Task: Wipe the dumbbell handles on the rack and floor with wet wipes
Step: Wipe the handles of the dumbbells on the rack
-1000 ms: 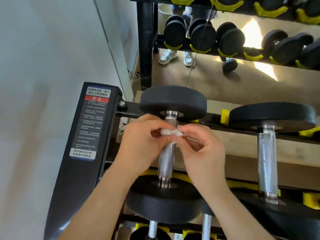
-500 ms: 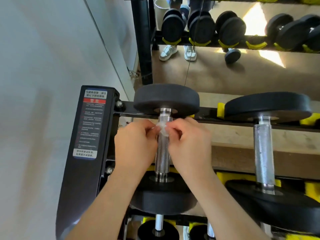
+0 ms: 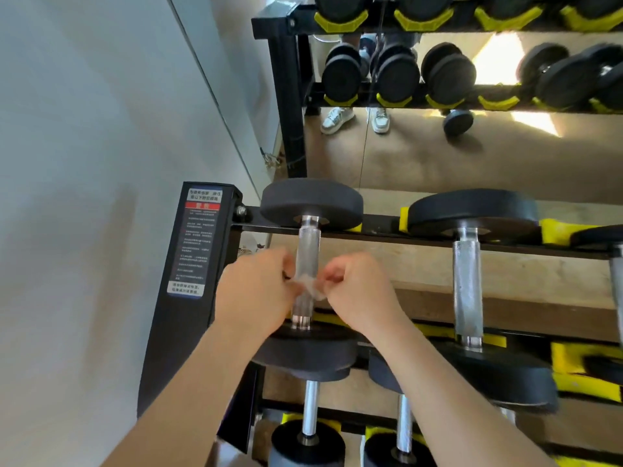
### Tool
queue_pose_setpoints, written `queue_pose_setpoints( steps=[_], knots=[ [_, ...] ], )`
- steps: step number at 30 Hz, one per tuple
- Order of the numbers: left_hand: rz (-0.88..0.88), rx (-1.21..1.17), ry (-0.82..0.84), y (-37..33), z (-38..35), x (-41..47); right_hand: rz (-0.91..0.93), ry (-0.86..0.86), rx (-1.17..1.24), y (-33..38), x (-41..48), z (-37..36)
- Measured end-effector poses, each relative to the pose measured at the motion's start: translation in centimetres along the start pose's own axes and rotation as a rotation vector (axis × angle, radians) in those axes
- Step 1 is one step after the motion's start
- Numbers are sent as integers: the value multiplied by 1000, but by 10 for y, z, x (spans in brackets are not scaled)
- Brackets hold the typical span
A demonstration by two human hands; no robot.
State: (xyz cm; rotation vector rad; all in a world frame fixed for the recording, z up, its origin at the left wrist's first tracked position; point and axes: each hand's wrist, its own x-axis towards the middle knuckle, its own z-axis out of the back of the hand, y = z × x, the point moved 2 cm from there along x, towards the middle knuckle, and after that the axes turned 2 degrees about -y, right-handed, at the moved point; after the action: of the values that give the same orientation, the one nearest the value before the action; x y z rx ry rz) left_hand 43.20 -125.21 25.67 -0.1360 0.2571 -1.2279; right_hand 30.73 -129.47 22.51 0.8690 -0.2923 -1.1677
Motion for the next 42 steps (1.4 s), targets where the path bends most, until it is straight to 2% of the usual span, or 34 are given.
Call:
queue_pose_setpoints(
  steps=[2,5,7,8,10,12,13,15,18,19,21,24,26,28,29,31,33,37,40,42],
  knots=[
    [-22,7,37,-5,-3,-2,-13,96,-22,-2,-2,-2],
    [-82,143,231,-11,-12,-8,-41,326,-84,-3,-14,-7],
    [-58,130,296,-12,-9,-13,-38,354,-55,-4,-19,2],
    [-34,40,289,-13,-4,-15,-67,339,40,-5,-24,12],
    [73,-359,204,-19,17,-26,-193,316,436,-8,-38,41],
    [218,-960,132,-34,40,-45,-300,239,875,-8,-57,72],
    [268,-1217,124,-45,48,-56,-292,165,939,-7,-67,85],
    [311,-1581,135,-67,56,-78,-247,43,941,-2,-89,102],
    [343,-1877,106,-90,61,-100,-275,-31,1177,7,-117,119],
    [353,-1909,96,-94,63,-106,-291,-43,1281,9,-124,125],
    [373,-1829,77,-97,68,-115,-300,-67,1425,16,-136,136],
    [373,-1646,53,-95,76,-122,-240,-117,1392,27,-152,148],
    [251,-1427,-37,-89,86,-126,-177,-170,1233,35,-160,154],
    [27,-1144,-128,-88,99,-132,-113,-212,1087,43,-168,158],
    [-82,-1119,-119,-91,106,-136,-89,-228,1037,48,-172,159],
    [-224,-1235,46,-103,116,-145,-49,-236,995,59,-180,160],
    [-192,-1335,156,-111,118,-149,-32,-221,981,66,-187,160],
    [-6,-1610,246,-108,110,-150,-59,-103,870,63,-198,167],
    [-17,-1767,243,-109,106,-151,-29,54,738,60,-204,178],
    [-50,-1817,215,-117,107,-150,-6,52,637,56,-203,186]
  ],
)
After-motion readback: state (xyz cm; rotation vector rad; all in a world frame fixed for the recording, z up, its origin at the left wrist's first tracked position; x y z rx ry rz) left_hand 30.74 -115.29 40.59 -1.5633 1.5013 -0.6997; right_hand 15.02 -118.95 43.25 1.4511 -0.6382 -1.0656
